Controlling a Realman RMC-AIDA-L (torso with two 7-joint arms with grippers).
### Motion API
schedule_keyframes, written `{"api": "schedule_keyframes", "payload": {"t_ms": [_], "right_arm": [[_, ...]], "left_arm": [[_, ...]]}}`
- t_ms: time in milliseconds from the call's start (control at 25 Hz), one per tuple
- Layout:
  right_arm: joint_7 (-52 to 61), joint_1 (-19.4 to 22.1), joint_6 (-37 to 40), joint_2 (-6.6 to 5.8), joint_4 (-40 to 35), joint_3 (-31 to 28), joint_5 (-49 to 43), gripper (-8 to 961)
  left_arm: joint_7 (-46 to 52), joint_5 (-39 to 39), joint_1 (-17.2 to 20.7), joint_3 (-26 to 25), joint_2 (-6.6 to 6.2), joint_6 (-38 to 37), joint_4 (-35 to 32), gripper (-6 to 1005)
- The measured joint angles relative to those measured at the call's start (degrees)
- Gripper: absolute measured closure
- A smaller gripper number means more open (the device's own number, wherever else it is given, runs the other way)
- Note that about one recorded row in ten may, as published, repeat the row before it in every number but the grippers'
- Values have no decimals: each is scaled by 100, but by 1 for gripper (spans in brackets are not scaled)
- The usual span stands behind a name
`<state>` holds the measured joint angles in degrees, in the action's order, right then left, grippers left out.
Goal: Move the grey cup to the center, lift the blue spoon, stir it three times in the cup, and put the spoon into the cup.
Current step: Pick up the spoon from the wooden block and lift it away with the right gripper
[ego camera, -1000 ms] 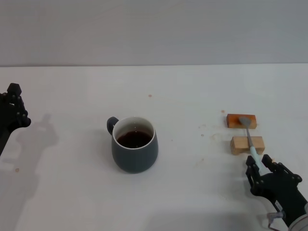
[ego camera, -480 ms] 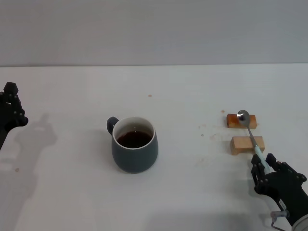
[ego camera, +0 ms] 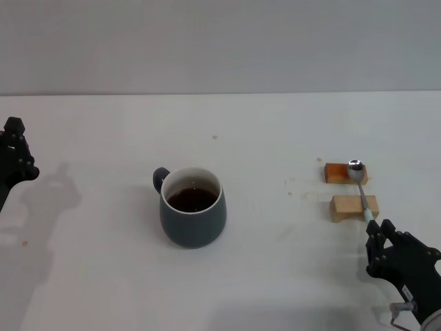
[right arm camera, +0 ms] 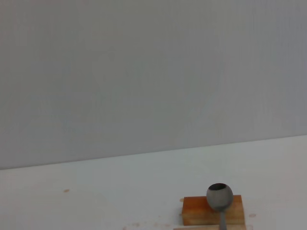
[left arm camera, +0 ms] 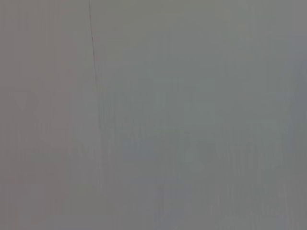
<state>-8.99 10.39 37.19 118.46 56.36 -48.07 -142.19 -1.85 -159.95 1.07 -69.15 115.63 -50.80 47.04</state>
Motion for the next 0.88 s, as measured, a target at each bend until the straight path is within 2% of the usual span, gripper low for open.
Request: {"api": "schedule_keyframes", "payload": {"t_ms": [880], "right_arm": [[-19, -42, 1, 0, -16, 20, -12, 759]], "left_arm": [[0, 0, -2, -2, 3, 0, -2, 1002]]}}
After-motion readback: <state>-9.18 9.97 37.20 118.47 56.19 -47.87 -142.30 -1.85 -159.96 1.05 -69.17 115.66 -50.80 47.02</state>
